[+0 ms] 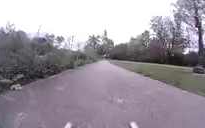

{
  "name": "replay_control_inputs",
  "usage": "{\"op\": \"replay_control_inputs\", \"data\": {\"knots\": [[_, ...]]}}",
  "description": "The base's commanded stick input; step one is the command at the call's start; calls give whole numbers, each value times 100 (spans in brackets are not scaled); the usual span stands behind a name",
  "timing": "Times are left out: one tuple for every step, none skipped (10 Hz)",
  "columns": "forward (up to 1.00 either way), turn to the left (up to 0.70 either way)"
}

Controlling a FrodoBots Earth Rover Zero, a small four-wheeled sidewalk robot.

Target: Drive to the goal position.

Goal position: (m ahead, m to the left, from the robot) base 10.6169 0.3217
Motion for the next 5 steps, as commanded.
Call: {"op": "replay_control_inputs", "data": {"knots": [[70, 0], [70, 0], [70, 0], [70, 0], [70, 0]]}}
